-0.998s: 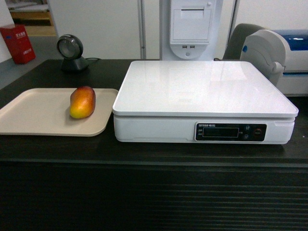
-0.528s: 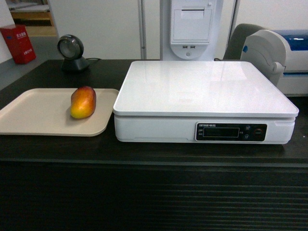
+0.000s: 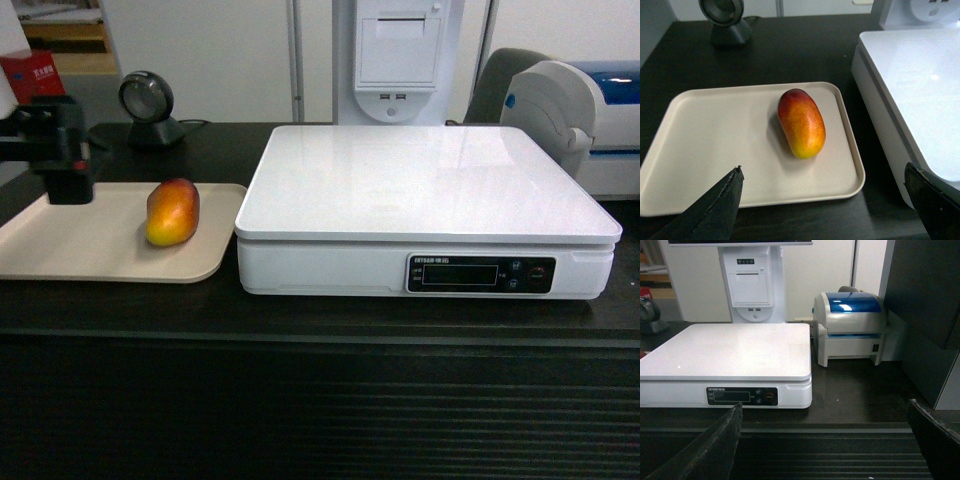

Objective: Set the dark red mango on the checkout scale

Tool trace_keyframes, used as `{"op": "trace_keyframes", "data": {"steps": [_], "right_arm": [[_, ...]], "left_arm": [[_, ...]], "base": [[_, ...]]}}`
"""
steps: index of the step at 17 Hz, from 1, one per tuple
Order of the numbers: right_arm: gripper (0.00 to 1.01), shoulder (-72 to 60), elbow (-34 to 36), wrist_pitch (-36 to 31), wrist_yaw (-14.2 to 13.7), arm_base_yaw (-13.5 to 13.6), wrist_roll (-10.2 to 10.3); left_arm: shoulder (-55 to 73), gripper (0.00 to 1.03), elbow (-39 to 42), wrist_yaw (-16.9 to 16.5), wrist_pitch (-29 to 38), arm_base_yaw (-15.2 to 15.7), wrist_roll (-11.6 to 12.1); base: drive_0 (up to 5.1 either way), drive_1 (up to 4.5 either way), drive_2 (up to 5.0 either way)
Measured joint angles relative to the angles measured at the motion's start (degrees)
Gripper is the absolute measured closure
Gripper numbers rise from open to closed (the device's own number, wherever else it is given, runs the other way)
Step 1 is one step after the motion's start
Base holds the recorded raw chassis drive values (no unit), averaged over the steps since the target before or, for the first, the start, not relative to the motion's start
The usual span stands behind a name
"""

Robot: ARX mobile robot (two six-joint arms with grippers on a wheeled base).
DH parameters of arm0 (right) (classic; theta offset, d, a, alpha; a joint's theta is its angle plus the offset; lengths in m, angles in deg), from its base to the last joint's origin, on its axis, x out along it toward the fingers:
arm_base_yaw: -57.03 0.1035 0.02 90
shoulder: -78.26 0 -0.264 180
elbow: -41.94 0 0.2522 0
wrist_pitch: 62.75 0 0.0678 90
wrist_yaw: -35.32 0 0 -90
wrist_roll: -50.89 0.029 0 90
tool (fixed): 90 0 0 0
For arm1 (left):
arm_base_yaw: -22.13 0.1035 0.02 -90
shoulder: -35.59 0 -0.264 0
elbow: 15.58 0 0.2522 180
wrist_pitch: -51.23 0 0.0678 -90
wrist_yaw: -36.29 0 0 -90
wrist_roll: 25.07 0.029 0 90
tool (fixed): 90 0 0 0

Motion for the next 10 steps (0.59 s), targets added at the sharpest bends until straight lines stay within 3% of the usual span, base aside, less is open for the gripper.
{"op": "trace_keyframes", "data": {"steps": [4, 10], "right_arm": [[0.03, 0.0, 0.0, 0.0, 0.0, 0.0, 0.0], [0.03, 0.0, 0.0, 0.0, 0.0, 0.0, 0.0]], "left_arm": [[20.4, 0.05, -19.9, 0.0, -7.8, -1.4, -0.2], [34.1, 0.05, -38.9, 0.3, -18.3, -1.3, -0.2]], "base": [[0.0, 0.00, 0.0], [0.0, 0.00, 0.0]]}}
